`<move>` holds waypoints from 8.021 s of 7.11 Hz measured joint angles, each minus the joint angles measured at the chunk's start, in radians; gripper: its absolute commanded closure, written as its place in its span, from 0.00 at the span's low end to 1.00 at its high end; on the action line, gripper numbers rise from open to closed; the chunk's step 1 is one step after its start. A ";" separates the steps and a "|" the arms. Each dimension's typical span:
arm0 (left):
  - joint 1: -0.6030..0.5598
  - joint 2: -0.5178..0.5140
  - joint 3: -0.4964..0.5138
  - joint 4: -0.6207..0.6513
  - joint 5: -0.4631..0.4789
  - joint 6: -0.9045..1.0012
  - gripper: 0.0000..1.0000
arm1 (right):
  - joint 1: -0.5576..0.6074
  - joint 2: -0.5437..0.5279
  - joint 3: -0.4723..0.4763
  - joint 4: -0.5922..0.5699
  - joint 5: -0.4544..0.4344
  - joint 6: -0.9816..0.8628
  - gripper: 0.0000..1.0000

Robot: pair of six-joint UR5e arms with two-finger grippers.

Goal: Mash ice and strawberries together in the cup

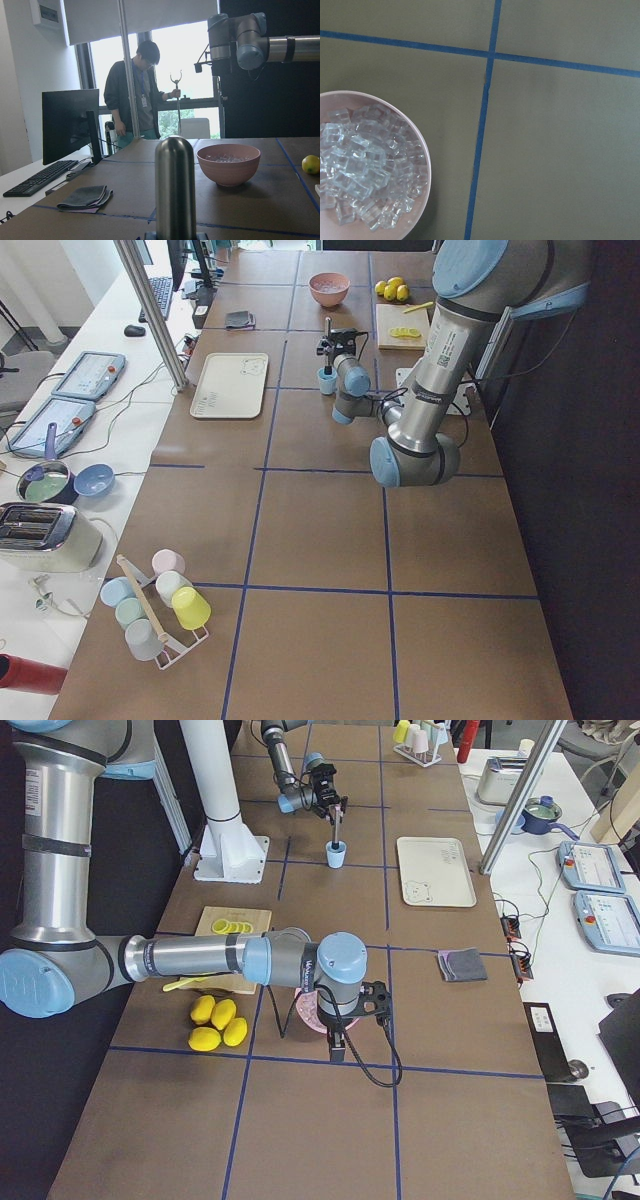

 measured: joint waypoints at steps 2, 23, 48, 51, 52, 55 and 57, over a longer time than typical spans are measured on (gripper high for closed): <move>0.029 0.000 0.039 -0.024 0.038 0.001 0.98 | 0.000 0.000 -0.002 -0.001 0.000 0.000 0.00; -0.381 0.209 -0.748 1.948 -0.287 -0.218 0.93 | 0.000 -0.006 0.001 0.000 0.000 0.001 0.00; -1.082 0.636 -0.221 1.624 -0.744 0.304 0.00 | 0.000 -0.015 0.011 -0.001 0.005 0.002 0.00; -1.191 0.559 -0.322 2.003 -0.742 0.355 0.00 | 0.001 -0.015 0.010 -0.001 0.005 0.002 0.00; -1.197 0.557 -0.330 2.008 -0.745 0.356 0.00 | 0.002 -0.015 0.009 -0.001 0.005 0.002 0.00; -1.198 0.581 -0.318 1.963 -0.751 0.361 0.00 | 0.002 -0.017 0.010 -0.001 0.005 0.002 0.00; -1.197 0.597 -0.309 1.959 -0.747 0.358 0.00 | 0.002 -0.017 0.007 -0.001 0.005 0.002 0.00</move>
